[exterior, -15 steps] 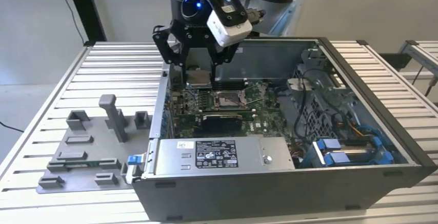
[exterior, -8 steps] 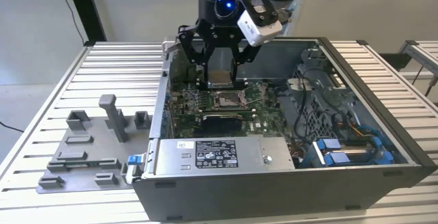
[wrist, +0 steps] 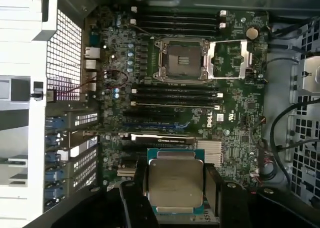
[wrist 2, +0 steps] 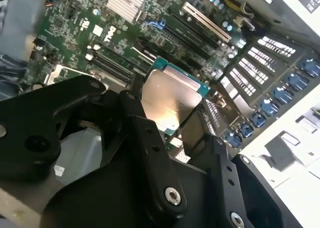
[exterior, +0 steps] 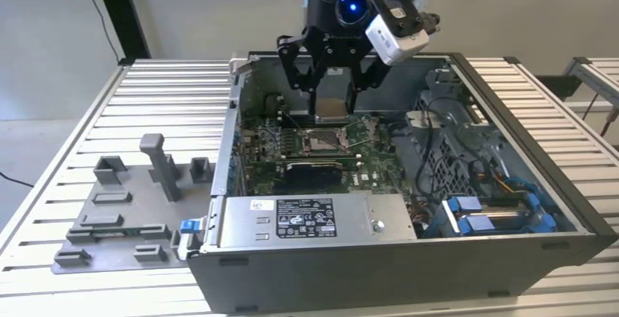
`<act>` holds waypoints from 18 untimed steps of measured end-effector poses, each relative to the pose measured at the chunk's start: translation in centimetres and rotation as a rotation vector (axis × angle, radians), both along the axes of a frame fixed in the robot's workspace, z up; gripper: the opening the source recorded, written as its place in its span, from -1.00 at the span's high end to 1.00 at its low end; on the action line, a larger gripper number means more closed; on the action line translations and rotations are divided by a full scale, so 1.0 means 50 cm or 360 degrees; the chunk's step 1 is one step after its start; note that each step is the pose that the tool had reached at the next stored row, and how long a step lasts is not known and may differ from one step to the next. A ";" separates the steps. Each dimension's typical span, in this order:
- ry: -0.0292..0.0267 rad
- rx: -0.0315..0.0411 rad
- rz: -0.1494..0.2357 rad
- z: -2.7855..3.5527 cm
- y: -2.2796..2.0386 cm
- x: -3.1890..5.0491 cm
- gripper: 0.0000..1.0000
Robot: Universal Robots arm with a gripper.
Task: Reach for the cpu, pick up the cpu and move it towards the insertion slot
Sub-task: 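Pick up the cpu and move it towards the insertion slot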
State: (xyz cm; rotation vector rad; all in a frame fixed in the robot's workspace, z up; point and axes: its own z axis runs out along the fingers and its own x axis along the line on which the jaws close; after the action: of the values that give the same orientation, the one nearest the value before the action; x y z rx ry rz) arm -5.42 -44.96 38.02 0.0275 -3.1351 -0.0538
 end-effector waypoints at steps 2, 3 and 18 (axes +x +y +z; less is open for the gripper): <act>0.00000 0.0000 0.0000 0.000 0.0000 0.014 1.00; 0.00000 0.0000 0.0000 0.000 0.0000 0.021 1.00; 0.00000 -0.0001 -0.0076 -0.002 0.0018 0.044 1.00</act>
State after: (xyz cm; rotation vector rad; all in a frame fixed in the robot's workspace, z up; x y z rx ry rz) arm -3.21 -44.87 37.92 -0.0476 -3.1357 -0.0533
